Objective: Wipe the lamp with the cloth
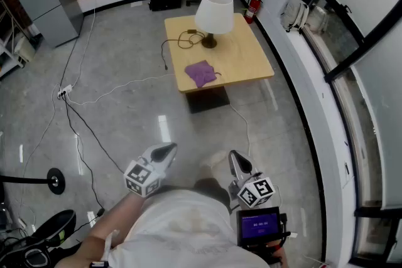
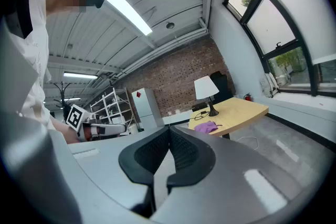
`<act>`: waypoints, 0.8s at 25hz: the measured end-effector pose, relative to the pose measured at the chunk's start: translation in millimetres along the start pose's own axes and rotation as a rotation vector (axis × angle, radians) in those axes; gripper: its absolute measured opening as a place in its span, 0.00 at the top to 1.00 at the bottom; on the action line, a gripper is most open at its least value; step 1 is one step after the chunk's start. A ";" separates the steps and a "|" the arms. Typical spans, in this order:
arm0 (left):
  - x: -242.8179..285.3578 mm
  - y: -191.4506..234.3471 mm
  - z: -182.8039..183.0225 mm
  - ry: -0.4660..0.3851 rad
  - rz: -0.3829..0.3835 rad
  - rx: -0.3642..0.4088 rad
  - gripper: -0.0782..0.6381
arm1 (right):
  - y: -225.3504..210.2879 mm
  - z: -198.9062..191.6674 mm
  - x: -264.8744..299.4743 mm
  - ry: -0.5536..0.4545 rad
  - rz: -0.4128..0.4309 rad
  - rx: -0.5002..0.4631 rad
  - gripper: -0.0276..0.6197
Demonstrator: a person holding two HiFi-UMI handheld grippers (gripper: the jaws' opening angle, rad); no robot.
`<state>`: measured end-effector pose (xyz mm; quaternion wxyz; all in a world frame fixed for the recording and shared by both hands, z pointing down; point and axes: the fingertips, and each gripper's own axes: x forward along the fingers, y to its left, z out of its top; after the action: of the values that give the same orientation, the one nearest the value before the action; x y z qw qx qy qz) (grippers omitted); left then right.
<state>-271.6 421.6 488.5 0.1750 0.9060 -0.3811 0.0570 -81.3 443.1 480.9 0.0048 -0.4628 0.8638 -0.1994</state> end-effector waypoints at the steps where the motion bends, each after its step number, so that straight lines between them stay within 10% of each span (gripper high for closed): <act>1: -0.4 2.2 1.3 -0.003 0.005 0.000 0.89 | -0.8 2.2 1.6 -0.008 0.001 0.003 0.94; 20: 23.6 2.3 8.9 -0.006 -0.006 0.006 0.89 | -16.2 8.9 15.0 -0.003 0.003 -0.001 0.94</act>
<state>-256.9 401.1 486.5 0.1714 0.9079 -0.3787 0.0549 -75.2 420.1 481.0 0.0060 -0.4616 0.8646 -0.1983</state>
